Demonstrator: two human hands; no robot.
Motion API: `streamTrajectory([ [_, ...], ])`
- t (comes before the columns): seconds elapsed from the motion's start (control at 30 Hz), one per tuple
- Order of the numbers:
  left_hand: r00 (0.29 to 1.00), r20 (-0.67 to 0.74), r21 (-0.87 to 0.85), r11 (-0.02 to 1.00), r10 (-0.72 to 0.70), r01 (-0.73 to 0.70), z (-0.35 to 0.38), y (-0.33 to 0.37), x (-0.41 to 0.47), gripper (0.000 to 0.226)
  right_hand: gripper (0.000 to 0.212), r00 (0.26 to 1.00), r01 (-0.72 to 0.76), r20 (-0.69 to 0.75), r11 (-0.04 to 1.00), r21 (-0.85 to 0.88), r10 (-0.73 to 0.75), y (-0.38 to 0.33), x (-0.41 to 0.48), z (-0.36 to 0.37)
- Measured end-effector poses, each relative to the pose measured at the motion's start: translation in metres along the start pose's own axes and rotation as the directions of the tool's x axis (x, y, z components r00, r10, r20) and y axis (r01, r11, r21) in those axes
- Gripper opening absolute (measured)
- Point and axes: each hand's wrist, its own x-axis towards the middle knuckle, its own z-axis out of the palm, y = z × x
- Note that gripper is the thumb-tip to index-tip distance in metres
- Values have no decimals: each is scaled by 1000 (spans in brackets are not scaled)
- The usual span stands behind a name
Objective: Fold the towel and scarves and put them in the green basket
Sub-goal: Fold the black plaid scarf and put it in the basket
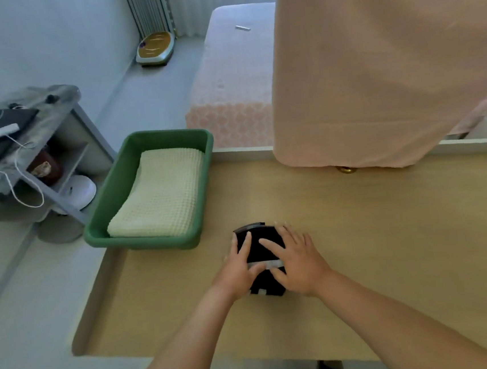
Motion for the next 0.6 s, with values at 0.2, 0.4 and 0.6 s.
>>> streamTrajectory([
  [0.2,991,-46,-216,969,-129,116,-3,-16,11,94,68,979,-91,192,990,103,70,-2,-2,23],
  [0.4,964,-135,-291,939,-228,181,0,0,16,64,68,984,-70,171,989,128,47,11,-3,35],
  [0.6,929,-73,-378,872,-364,312,-11,32,18,54,70,995,10,91,967,255,-34,25,-9,32],
])
